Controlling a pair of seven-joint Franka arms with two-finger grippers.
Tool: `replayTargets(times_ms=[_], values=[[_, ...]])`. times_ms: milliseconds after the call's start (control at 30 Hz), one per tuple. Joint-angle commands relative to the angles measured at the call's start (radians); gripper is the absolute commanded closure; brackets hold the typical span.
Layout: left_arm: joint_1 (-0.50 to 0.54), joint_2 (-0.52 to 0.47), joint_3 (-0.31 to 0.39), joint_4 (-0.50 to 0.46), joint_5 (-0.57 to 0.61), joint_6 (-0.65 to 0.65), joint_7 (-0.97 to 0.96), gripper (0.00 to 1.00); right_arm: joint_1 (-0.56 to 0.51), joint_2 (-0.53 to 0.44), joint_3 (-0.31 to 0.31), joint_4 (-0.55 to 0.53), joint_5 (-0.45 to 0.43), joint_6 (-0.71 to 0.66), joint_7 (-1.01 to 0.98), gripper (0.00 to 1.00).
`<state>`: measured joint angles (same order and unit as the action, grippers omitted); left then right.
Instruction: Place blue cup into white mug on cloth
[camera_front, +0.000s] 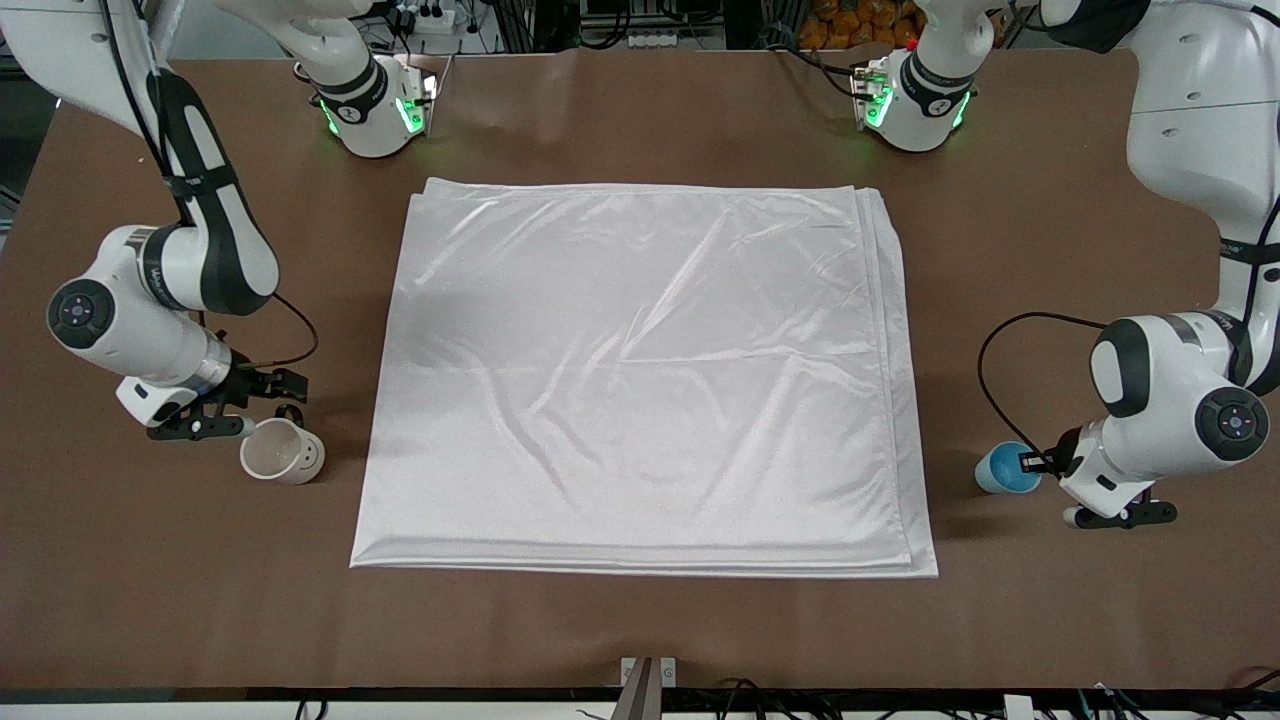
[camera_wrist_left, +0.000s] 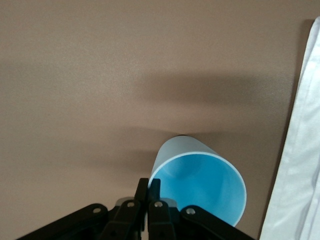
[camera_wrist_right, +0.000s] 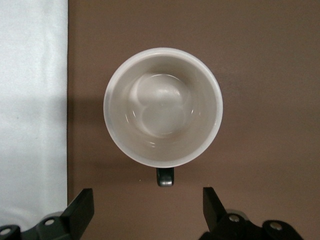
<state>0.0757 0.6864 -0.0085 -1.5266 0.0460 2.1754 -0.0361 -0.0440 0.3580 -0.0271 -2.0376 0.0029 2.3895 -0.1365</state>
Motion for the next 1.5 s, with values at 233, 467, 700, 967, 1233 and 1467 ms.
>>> replayTargets(times_ms=[233, 467, 700, 967, 1233, 1467], values=[[0.009, 0.013, 0.002, 0.014, -0.008, 0.004, 0.021, 1.00, -0.017, 0.061, 0.007, 0.017, 0.000, 0.097, -0.048, 0.13], [0.007, 0.012, 0.002, 0.016, -0.008, 0.004, 0.010, 1.00, -0.033, 0.090, 0.007, 0.030, 0.002, 0.118, -0.075, 0.25], [0.009, 0.010, 0.002, 0.028, -0.009, 0.003, 0.010, 1.00, -0.037, 0.093, 0.007, 0.031, 0.002, 0.120, -0.089, 0.47], [0.007, -0.027, 0.001, 0.028, -0.009, 0.003, -0.024, 1.00, -0.033, 0.093, 0.007, 0.031, 0.003, 0.120, -0.087, 0.86], [0.006, -0.073, -0.005, 0.028, -0.012, 0.001, -0.048, 1.00, -0.014, 0.059, 0.012, 0.031, 0.006, 0.086, -0.077, 1.00], [-0.005, -0.093, -0.033, 0.028, -0.011, 0.001, -0.143, 1.00, 0.027, 0.024, 0.012, 0.069, 0.014, -0.005, -0.061, 1.00]])
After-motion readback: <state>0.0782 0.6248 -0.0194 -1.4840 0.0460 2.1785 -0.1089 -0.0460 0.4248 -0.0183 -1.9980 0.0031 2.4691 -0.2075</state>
